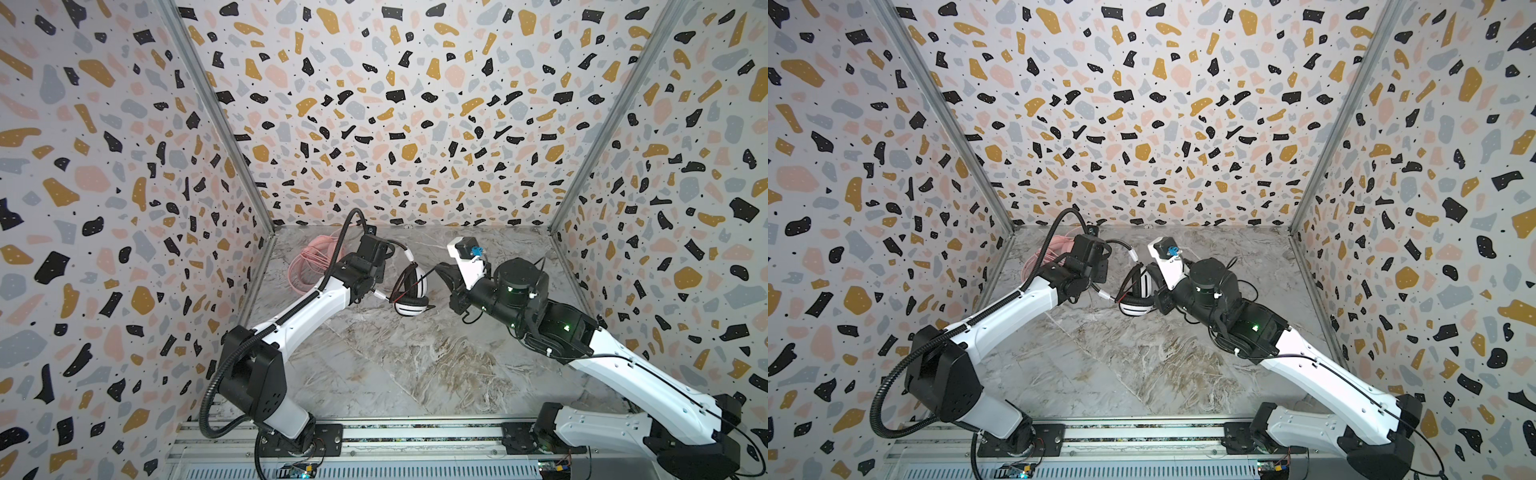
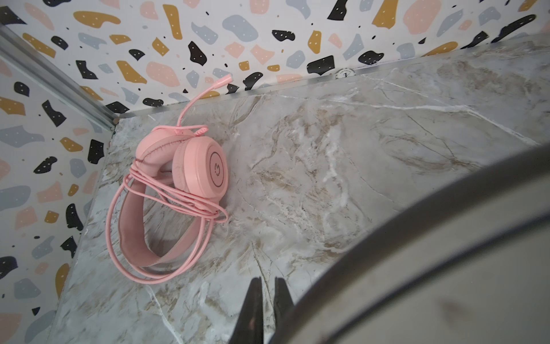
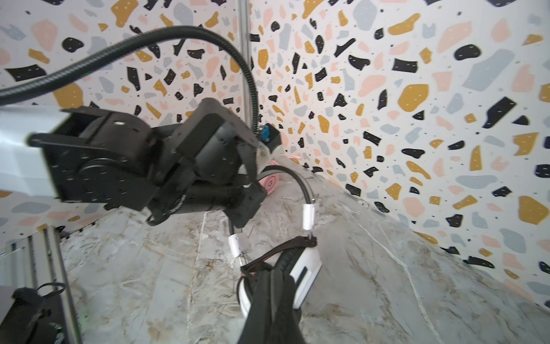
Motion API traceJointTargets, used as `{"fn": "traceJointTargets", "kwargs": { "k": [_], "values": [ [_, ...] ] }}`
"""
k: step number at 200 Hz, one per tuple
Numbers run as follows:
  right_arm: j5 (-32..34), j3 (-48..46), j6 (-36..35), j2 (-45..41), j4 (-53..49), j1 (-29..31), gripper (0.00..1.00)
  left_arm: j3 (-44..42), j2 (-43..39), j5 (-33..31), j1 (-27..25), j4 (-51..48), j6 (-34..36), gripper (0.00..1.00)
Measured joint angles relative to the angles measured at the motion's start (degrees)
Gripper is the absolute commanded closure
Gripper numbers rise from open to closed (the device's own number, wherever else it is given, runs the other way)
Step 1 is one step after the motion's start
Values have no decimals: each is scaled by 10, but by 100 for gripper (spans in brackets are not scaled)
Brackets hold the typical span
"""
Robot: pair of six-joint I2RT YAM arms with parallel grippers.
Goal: Wrap the headphones
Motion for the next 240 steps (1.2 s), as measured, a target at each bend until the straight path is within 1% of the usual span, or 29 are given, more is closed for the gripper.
{"fn": "traceJointTargets", "kwargs": {
  "k": [46,77,99,116,144,162,195,240],
  "values": [
    [-43,-3,2,-22,-13,-76,100,0,-11,59,-2,23,18,100],
    [-69,-8,5,-26,-14,-108,100,0,-11,74,-17,31,32,100],
    [-76,-15,4,-26,-13,-123,100,0,-11,88,-27,30,46,100],
    [-87,-21,5,-26,-12,-148,100,-3,-11,97,-33,32,55,100],
    [-132,-32,14,-18,-4,-212,100,-4,-11,139,-39,42,62,100],
    [-159,-38,20,-6,8,-242,100,-4,-11,160,-42,46,69,100],
    [-208,-46,35,21,33,-284,100,-5,-10,202,-44,48,78,100],
    [-269,-85,55,49,68,-332,100,-5,-9,254,-44,59,89,100]
  ]
}}
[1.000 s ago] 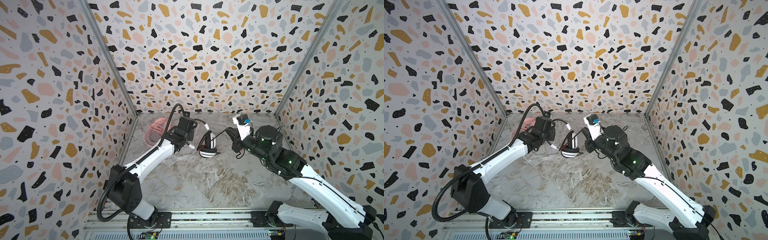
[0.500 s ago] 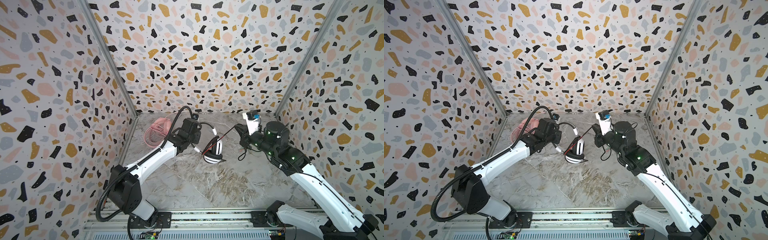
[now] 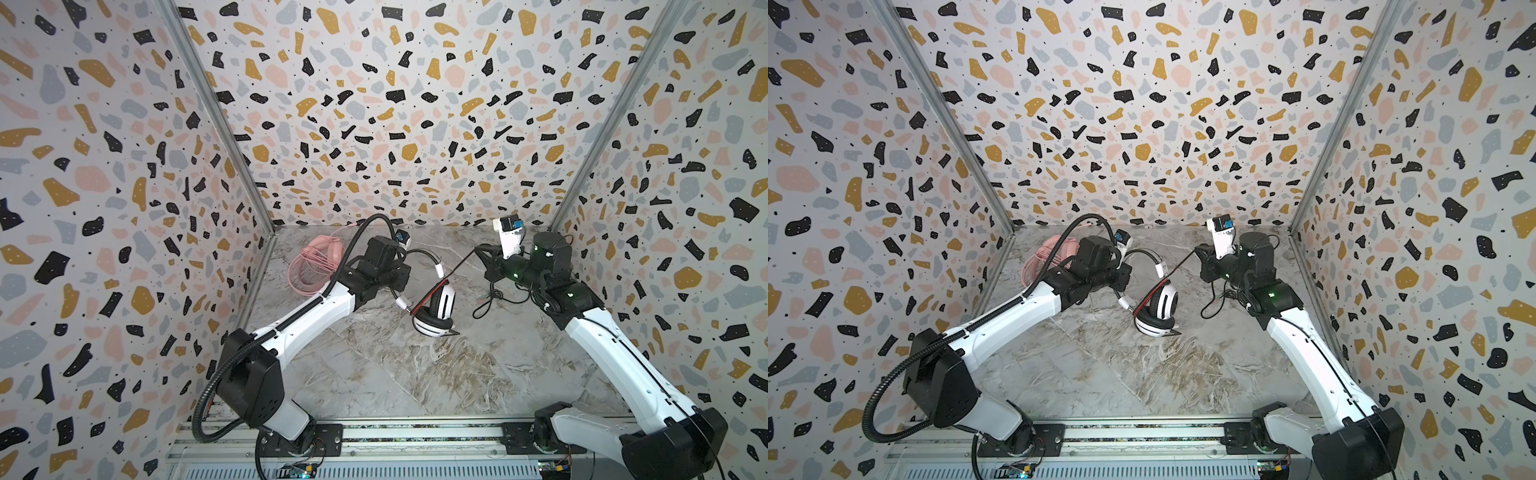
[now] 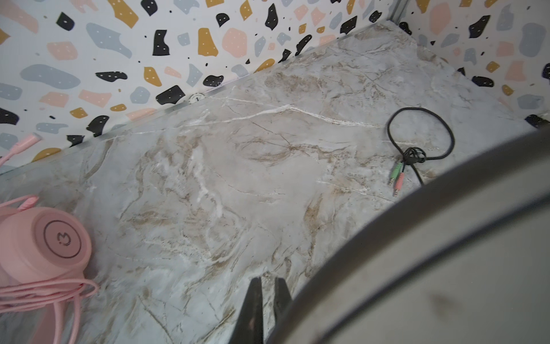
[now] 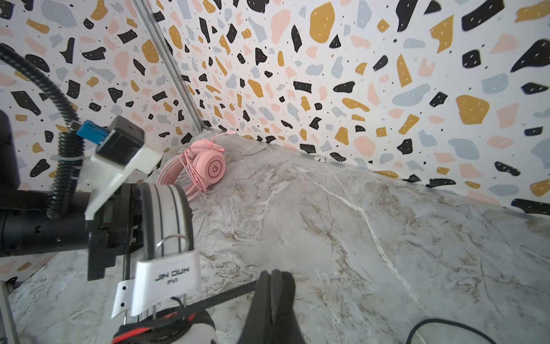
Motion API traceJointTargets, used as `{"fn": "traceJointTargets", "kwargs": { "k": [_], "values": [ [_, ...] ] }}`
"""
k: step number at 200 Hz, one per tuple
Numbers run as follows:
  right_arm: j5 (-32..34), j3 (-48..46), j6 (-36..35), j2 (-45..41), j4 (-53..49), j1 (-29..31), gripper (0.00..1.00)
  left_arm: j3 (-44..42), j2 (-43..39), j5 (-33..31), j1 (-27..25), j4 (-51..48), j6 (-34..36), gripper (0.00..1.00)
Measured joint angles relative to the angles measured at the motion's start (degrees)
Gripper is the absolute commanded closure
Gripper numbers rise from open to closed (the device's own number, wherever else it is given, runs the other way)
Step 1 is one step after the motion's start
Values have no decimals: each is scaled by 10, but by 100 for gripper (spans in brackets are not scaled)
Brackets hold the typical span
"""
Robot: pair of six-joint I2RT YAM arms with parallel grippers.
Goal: Wrap the headphones
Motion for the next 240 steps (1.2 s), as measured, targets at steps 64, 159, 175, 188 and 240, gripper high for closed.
{"fn": "traceJointTargets", "kwargs": {
  "k": [64,159,175,188,240],
  "values": [
    [-63,-130,37,5,92,-8,97,-26,-20,82,14,14,10,100],
    [-138,-202,83,111,247,38,93,-46,-56,239,42,74,-7,100],
    [-138,-207,92,128,274,54,91,-55,-57,260,53,89,-21,100],
    [-137,-209,96,148,292,70,88,-57,-57,281,61,97,-33,100],
    [-130,-220,139,223,372,111,83,-58,-57,353,70,150,-75,100]
  ]
}}
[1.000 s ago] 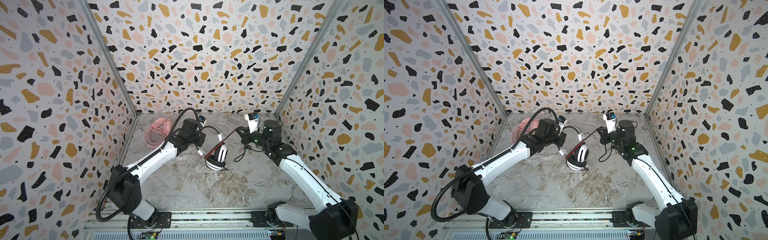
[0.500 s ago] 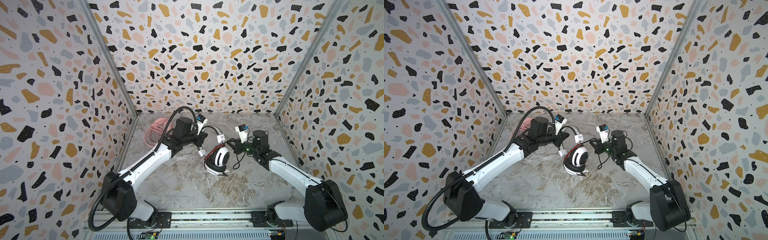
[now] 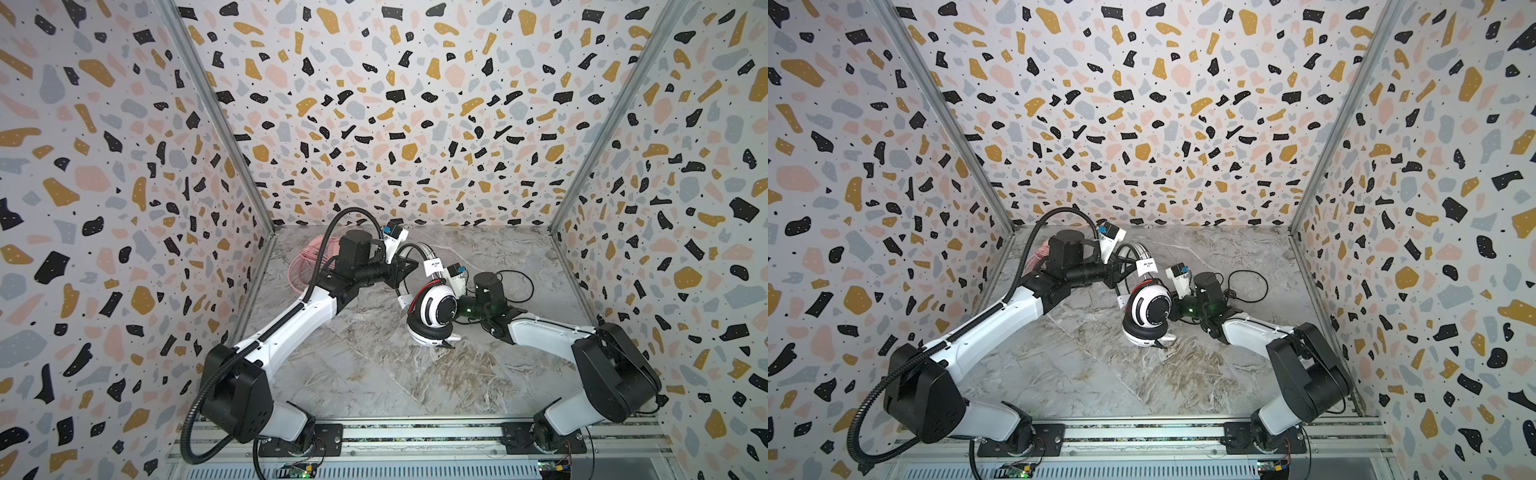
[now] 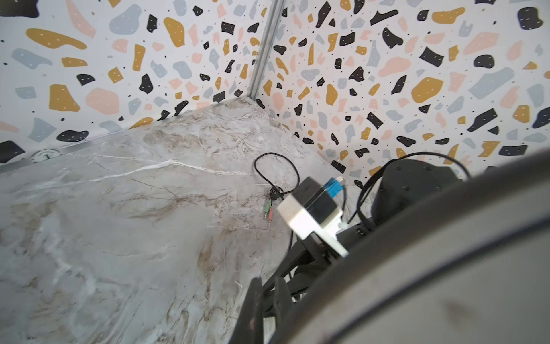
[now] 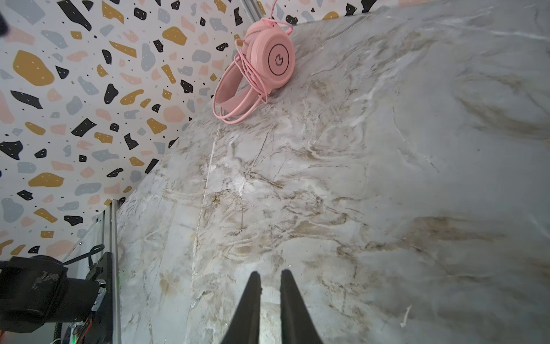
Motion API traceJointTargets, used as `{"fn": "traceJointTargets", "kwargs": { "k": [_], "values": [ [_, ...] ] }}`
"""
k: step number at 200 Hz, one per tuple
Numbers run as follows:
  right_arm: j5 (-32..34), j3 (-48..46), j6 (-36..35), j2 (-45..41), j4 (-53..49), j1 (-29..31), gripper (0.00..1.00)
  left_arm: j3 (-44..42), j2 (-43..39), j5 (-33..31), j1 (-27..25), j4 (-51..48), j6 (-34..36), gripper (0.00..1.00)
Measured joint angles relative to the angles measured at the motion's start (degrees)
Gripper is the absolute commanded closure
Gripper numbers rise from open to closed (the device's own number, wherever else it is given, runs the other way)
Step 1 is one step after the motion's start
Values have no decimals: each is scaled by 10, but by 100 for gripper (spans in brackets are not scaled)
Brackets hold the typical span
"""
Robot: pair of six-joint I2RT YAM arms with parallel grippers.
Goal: Wrap the headphones
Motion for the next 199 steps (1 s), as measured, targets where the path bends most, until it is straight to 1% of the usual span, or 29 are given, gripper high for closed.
{"fn": "traceJointTargets", "kwargs": {
  "k": [47,84,112,162,199],
  "values": [
    [-6,0,41,80,95,12,79,-6,-1,23,7,25,-21,100],
    [-9,-1,68,144,149,25,79,-15,-1,37,22,46,-46,100],
    [-8,-2,79,171,177,40,79,-23,-2,46,32,70,-68,100],
    [-3,-23,96,196,214,67,84,-31,-7,49,55,97,-102,100],
    [7,-44,102,198,233,88,95,-33,-7,35,79,106,-125,100]
  ]
}}
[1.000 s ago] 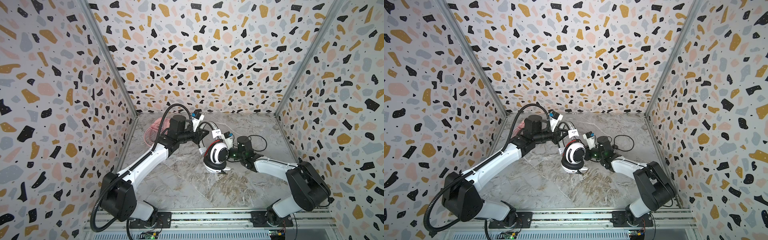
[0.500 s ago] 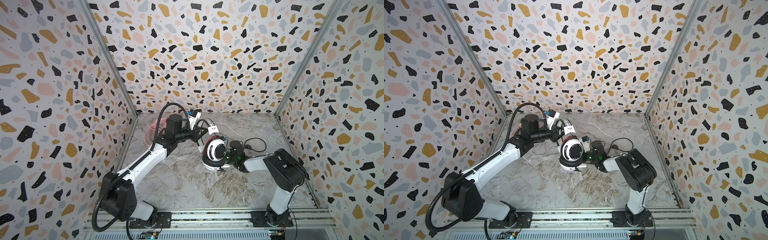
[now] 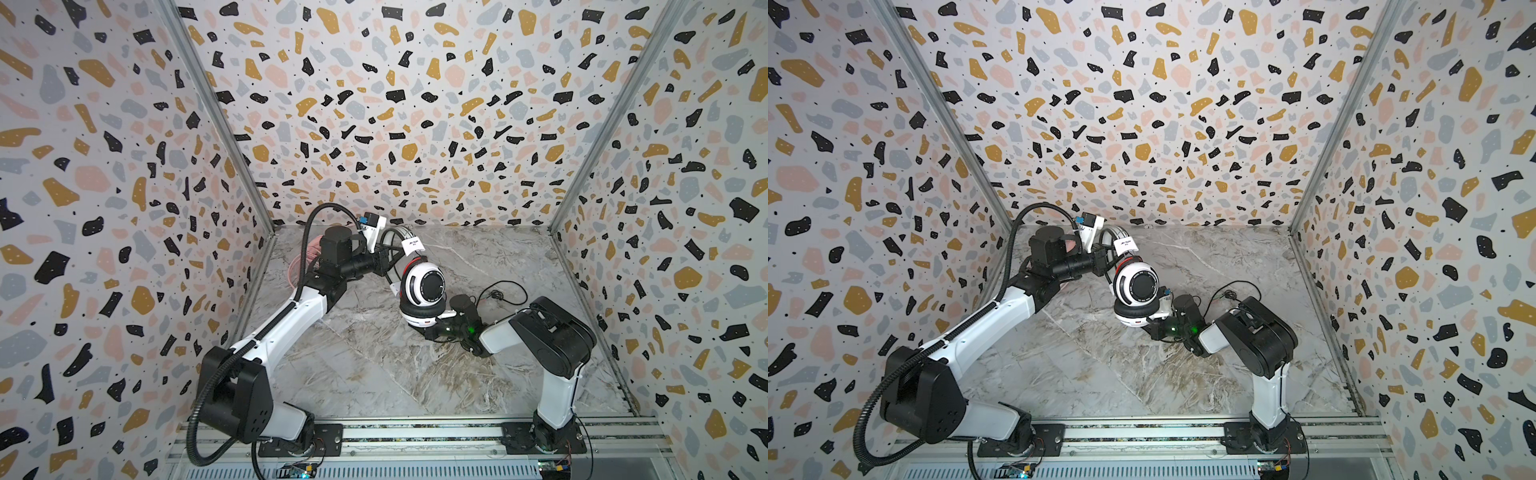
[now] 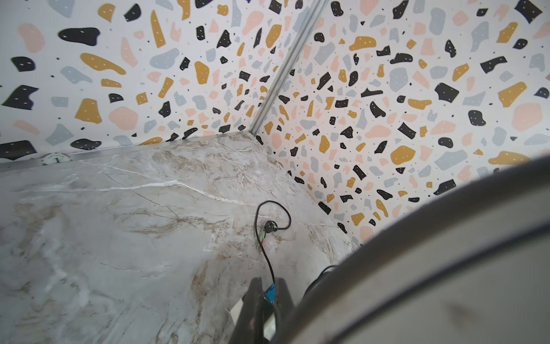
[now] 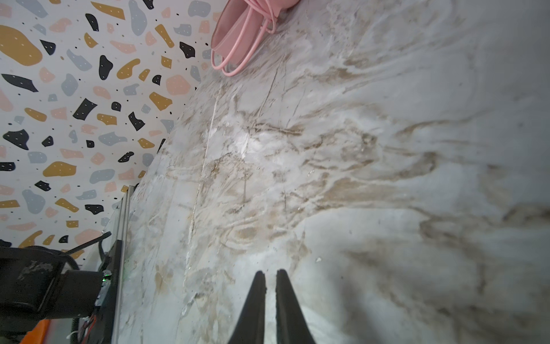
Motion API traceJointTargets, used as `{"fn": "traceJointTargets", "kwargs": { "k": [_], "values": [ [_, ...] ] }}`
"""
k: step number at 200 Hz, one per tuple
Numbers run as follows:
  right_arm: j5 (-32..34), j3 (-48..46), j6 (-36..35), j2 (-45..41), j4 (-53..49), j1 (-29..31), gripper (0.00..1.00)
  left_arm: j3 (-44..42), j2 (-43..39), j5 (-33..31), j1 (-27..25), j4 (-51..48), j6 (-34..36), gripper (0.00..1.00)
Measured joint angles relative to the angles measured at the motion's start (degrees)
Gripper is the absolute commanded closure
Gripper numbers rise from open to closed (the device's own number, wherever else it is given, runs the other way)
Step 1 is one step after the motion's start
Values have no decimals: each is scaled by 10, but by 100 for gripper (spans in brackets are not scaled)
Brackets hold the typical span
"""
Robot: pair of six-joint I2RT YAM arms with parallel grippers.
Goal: Wrap the headphones
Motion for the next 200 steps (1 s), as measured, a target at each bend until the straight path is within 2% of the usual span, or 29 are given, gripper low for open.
{"fn": "traceJointTargets", "kwargs": {
  "k": [83,144,200],
  "values": [
    [36,-30,26,0,13,76,98,-2,32,-76,47,-25,-48,100],
    [67,-36,57,-4,36,145,97,-59,66,-78,112,16,-148,100],
    [81,-6,68,-3,32,189,95,-84,66,-106,155,17,-183,100]
  ]
}}
